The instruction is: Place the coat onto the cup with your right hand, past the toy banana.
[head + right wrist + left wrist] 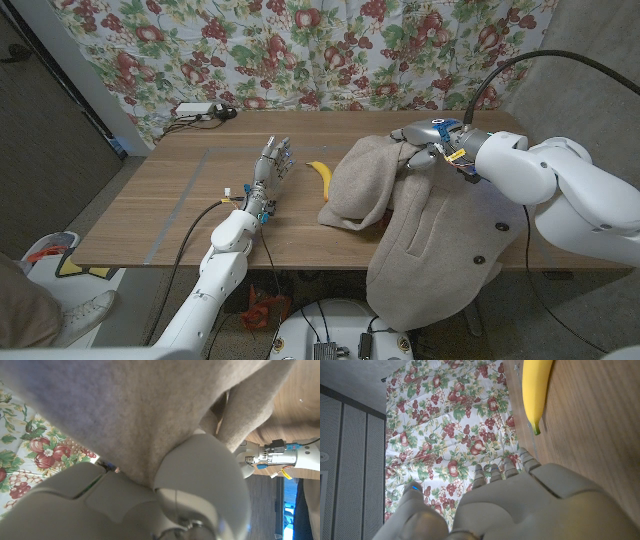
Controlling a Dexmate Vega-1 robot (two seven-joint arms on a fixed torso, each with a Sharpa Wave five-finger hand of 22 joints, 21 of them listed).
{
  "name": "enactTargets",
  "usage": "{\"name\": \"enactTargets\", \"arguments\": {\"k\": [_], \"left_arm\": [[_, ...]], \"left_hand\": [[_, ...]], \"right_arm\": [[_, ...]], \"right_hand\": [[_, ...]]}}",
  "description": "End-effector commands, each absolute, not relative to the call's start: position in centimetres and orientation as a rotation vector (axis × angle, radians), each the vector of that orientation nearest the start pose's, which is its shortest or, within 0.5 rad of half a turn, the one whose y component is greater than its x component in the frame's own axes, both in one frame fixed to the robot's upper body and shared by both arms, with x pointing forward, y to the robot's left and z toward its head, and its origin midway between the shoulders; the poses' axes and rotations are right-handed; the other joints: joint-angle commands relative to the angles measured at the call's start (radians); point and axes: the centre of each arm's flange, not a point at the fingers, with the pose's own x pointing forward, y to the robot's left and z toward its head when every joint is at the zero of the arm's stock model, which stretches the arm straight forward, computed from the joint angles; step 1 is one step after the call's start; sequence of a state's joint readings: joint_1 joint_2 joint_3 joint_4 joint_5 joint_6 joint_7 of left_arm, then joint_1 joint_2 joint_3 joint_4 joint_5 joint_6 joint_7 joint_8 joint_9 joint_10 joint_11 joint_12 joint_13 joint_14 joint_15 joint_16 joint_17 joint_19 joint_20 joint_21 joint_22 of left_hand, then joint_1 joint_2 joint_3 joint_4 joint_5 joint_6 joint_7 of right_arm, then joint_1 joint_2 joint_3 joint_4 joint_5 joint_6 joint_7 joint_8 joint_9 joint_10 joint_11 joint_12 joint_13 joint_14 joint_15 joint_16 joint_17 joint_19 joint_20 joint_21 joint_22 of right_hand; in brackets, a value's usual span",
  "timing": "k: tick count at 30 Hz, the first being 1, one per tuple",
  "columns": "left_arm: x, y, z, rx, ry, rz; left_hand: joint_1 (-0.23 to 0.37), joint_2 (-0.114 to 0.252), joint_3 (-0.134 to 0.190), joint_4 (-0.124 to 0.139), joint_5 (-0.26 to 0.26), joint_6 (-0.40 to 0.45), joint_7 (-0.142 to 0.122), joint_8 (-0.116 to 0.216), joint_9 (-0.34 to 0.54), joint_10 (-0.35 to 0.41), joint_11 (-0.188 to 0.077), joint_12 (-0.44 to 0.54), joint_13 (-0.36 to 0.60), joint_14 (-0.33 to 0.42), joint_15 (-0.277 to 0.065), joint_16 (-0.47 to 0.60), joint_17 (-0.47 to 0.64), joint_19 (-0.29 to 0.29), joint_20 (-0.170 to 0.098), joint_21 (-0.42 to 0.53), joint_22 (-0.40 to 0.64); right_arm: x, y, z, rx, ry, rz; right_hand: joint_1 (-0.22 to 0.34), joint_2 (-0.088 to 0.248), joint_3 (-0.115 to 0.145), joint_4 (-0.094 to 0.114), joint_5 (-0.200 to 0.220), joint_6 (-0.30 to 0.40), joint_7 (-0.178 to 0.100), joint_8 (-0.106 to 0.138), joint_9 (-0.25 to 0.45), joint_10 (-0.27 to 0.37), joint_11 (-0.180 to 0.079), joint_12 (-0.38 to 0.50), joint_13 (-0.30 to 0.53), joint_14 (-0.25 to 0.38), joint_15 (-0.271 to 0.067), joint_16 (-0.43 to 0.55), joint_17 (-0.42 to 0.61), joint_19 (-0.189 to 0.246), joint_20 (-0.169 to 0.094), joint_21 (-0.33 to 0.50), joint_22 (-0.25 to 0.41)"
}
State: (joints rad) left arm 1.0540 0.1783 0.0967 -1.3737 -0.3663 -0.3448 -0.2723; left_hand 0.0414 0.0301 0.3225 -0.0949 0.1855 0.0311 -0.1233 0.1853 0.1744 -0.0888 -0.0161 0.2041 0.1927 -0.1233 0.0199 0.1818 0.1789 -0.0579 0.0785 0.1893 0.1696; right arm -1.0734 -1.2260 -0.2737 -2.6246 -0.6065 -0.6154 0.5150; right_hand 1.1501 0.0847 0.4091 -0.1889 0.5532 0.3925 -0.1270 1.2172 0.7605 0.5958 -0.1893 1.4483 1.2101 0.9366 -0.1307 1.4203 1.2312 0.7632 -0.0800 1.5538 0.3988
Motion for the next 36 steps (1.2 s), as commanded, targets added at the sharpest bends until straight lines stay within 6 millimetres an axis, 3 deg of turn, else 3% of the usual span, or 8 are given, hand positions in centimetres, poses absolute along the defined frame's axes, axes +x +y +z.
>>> {"name": "enactTargets", "arguments": {"k": [1, 26, 36], "left_arm": [[62.0, 22.8, -8.9, -0.092, -0.652, -0.328], [62.1, 23.1, -8.9, -0.092, -0.641, -0.31], [62.2, 23.2, -9.0, -0.094, -0.636, -0.312]], "left_hand": [[0.002, 0.001, -0.002, 0.003, 0.009, 0.005, -0.005, 0.001, 0.004, -0.004, 0.004, 0.009, 0.002, -0.004, 0.0, 0.005, 0.003, 0.005, -0.002, 0.004, 0.006], [0.003, 0.001, -0.003, 0.003, 0.009, 0.003, -0.006, 0.0, 0.004, -0.004, 0.005, 0.009, 0.002, -0.003, 0.001, 0.005, 0.003, 0.005, -0.003, 0.004, 0.006], [0.003, 0.002, -0.003, 0.003, 0.009, 0.003, -0.006, 0.0, 0.004, -0.003, 0.006, 0.009, 0.002, -0.003, 0.001, 0.005, 0.003, 0.005, -0.003, 0.004, 0.006]], "right_arm": [[40.9, -20.0, 6.2, -1.763, -0.462, 0.138], [44.0, -18.3, 5.0, -1.775, -0.433, 0.238], [44.2, -18.2, 4.5, -1.782, -0.42, 0.248]], "right_hand": [[-0.003, 0.005, 0.042, 0.035, 0.0, -0.005, -0.001, 0.008, 0.003, -0.004, 0.0, 0.003, -0.001, -0.003, -0.086, 0.004, 0.003, -0.003, -0.133, 0.008, 0.004], [-0.007, 0.008, 0.05, 0.035, -0.005, -0.014, -0.005, 0.023, -0.006, -0.011, 0.0, 0.001, -0.004, -0.01, -0.086, 0.005, 0.003, -0.007, -0.133, 0.009, 0.004], [-0.01, 0.008, 0.053, 0.035, -0.008, -0.019, -0.01, 0.03, -0.007, -0.013, 0.001, 0.006, 0.0, -0.014, -0.086, 0.005, 0.003, -0.011, -0.133, 0.009, 0.002]]}}
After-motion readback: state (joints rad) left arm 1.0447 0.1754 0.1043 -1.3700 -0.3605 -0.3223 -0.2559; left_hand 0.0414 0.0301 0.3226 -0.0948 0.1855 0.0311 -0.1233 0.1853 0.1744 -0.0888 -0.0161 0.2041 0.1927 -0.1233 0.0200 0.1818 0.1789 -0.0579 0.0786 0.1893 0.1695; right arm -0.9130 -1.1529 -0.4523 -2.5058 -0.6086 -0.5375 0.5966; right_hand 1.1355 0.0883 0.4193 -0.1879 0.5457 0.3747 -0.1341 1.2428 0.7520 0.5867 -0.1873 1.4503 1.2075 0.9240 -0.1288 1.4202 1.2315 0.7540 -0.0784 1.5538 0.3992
